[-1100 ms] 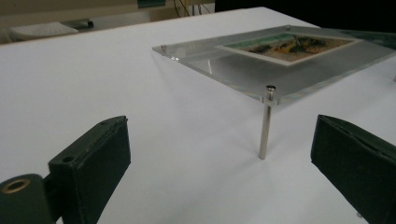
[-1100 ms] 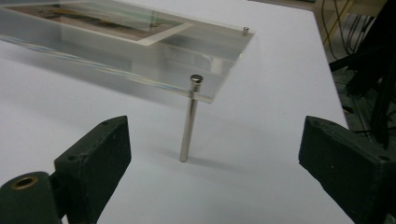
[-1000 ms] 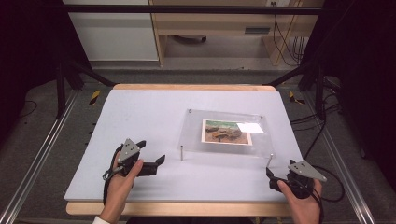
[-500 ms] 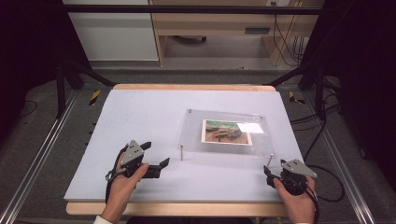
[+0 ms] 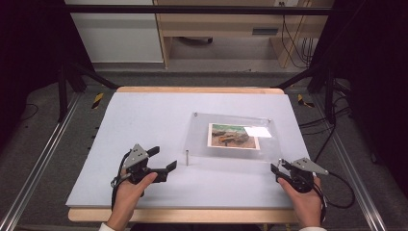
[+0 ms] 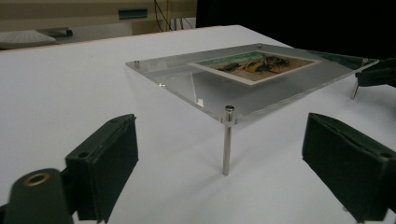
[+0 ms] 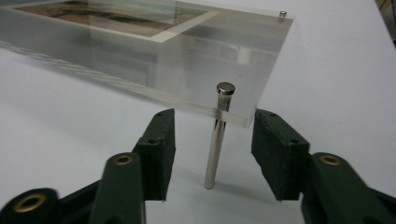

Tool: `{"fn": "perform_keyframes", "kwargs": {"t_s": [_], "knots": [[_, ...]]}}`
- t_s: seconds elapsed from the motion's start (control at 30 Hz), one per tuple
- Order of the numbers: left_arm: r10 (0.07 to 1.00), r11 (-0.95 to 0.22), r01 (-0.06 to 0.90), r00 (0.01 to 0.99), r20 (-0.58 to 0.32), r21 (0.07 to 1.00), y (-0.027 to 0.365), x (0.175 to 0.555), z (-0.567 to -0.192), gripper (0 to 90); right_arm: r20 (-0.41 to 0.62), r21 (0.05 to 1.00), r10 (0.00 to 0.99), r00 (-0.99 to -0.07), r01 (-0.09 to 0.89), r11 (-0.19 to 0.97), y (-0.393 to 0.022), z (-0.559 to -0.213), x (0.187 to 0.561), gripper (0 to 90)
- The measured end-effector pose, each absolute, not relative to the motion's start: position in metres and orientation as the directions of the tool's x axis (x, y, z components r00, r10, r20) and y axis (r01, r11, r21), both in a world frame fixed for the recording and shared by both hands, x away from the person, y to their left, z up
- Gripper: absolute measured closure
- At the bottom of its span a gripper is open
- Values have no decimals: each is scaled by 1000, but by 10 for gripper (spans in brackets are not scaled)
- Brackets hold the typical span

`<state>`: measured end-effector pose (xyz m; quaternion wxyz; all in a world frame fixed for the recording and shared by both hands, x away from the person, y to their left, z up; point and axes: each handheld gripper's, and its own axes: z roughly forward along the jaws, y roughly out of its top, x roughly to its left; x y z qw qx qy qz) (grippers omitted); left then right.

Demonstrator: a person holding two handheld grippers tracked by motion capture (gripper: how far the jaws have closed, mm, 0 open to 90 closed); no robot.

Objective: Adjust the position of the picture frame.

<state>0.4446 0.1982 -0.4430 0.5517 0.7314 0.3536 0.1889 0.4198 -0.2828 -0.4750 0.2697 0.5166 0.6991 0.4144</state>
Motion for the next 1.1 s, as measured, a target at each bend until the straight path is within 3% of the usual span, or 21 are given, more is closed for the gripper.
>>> {"fn": "perform_keyframes", "kwargs": {"t_s": [0.03, 0.07, 0.1, 0.43, 0.63, 0.73, 1.1], "knots": [[714, -144, 302, 691, -112, 942, 196, 444, -443, 201, 60, 857, 943, -329, 501, 120, -284, -476, 421, 612], [714, -144, 302, 691, -112, 942, 196, 444, -443, 206, 60, 857, 943, -329, 501, 120, -284, -476, 421, 612], [712, -151, 296, 694, -104, 943, 194, 443, -442, 208, 73, 860, 941, -330, 499, 109, -286, -477, 422, 675], [712, -238, 314, 700, -55, 919, 177, 438, -447, 332, 148, 867, 922, -358, 495, 53, -292, -480, 431, 844], [728, -286, 324, 686, -16, 902, 168, 436, -448, 507, 189, 884, 914, -359, 468, 1, -297, -477, 433, 844], [727, -300, 341, 686, -18, 891, 162, 440, -452, 551, 215, 882, 911, -353, 470, -26, -300, -476, 436, 842], [719, -226, 421, 680, -141, 878, 138, 486, -465, 702, 259, 880, 903, -343, 470, -73, -303, -469, 439, 837]]}}
